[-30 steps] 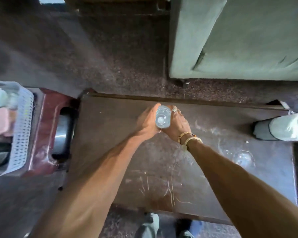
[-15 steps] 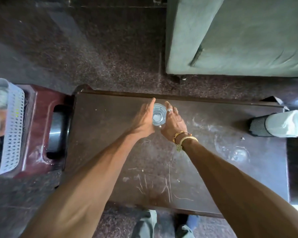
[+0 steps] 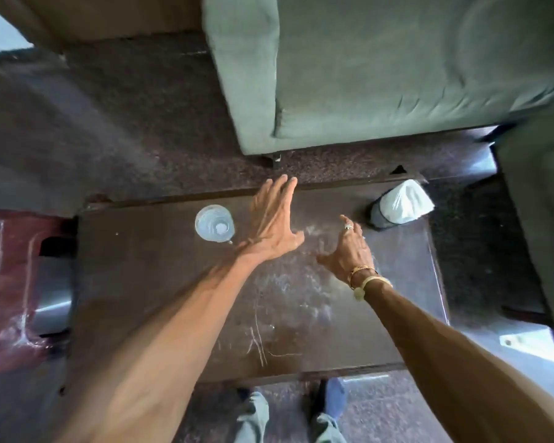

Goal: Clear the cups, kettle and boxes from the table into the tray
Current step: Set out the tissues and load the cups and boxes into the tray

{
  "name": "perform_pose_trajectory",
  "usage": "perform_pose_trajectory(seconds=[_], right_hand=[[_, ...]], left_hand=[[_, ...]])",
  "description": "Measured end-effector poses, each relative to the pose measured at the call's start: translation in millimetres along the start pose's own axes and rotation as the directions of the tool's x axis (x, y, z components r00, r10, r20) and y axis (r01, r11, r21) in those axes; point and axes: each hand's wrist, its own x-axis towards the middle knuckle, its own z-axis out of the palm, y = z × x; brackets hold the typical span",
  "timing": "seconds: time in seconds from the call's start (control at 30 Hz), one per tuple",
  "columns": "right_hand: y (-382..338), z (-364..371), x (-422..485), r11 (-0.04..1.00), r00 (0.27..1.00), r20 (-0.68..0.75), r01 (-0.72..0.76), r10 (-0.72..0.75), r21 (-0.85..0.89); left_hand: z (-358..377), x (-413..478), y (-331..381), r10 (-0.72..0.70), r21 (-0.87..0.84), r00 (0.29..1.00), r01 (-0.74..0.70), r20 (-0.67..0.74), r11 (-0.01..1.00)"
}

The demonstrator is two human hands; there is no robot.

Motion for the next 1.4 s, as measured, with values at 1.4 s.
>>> perform_pose_trajectory(seconds=[1.4], right_hand=[[138, -73, 29, 0.934, 0.957, -0.258, -0.031, 0.13, 0.355]], left_hand=[[121, 46, 169, -0.204, -0.372, 0.971, 0.237, 0.126, 0.898]])
